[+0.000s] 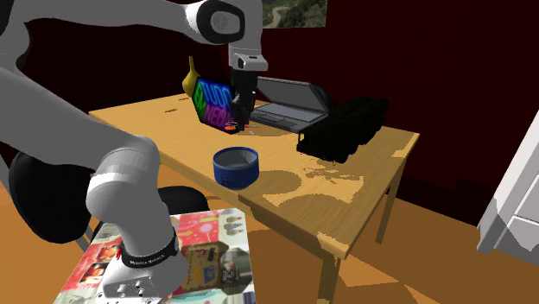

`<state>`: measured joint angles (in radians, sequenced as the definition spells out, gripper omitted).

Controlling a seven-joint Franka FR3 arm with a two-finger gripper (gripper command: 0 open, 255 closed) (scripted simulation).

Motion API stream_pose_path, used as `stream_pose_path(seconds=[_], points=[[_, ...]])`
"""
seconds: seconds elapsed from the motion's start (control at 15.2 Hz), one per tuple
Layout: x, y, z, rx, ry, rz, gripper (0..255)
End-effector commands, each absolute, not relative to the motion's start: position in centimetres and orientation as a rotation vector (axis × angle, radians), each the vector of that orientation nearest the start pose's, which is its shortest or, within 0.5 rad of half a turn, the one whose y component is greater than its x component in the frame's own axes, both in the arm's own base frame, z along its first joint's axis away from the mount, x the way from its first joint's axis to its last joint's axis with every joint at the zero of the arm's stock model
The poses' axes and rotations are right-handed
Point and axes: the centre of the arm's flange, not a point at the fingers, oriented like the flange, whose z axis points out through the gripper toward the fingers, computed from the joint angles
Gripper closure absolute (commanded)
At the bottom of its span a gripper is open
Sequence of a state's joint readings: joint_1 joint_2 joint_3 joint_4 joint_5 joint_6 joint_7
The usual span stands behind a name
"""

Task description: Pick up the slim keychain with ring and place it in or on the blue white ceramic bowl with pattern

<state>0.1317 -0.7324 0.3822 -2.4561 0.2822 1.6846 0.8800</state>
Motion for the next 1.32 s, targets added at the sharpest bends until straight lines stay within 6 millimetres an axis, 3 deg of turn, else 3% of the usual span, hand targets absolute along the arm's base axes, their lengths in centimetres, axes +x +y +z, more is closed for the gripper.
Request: stream_pose_path(seconds=[0.0, 1.06, 1.25], points=[[25.6, 17.9, 51.8, -3.057, 0.794, 0.116, 255], [25.5, 17.8, 43.8, -3.057, 0.794, 0.116, 255], [25.5, 17.8, 43.8, -3.057, 0.794, 0.116, 255]])
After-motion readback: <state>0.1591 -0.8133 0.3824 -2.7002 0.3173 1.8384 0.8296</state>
